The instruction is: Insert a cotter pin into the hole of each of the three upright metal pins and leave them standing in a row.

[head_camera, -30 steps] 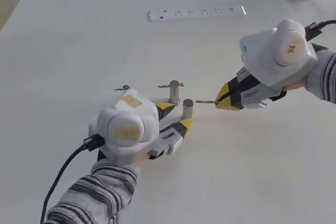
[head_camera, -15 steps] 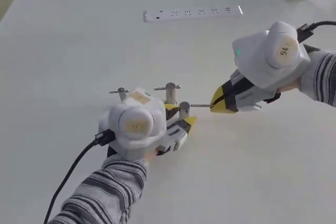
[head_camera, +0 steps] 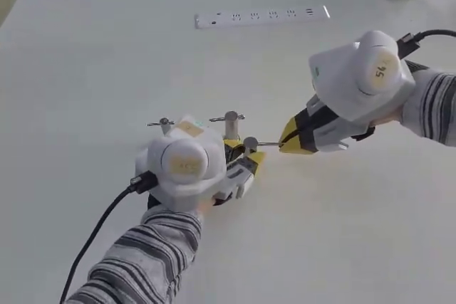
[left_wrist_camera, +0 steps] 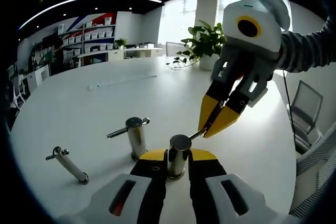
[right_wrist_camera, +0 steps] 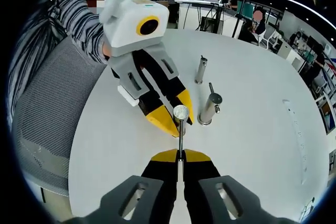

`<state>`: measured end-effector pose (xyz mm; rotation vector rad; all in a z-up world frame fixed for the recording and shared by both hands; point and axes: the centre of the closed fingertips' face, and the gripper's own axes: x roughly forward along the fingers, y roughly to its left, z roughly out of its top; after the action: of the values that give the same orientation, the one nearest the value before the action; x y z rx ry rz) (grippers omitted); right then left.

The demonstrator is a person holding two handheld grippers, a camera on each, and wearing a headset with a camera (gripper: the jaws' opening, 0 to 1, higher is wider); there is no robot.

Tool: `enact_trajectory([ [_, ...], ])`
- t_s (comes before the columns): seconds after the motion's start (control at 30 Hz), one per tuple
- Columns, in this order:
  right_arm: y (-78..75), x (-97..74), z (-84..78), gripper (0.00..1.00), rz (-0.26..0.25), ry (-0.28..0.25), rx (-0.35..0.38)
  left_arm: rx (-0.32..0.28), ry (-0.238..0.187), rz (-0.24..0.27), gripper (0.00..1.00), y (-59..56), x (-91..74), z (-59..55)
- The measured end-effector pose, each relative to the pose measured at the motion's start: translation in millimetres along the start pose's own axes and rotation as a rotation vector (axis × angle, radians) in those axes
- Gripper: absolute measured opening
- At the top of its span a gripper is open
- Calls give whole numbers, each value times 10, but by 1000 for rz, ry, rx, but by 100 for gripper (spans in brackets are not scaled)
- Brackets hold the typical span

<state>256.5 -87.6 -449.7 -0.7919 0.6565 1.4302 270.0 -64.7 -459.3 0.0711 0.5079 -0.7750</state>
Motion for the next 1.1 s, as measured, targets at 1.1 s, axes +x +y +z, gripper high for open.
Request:
enact_trajectory([
  [1.1, 14, 47, 143, 0, 11, -17, 40, -43, 10, 35, 11, 5, 67, -160],
])
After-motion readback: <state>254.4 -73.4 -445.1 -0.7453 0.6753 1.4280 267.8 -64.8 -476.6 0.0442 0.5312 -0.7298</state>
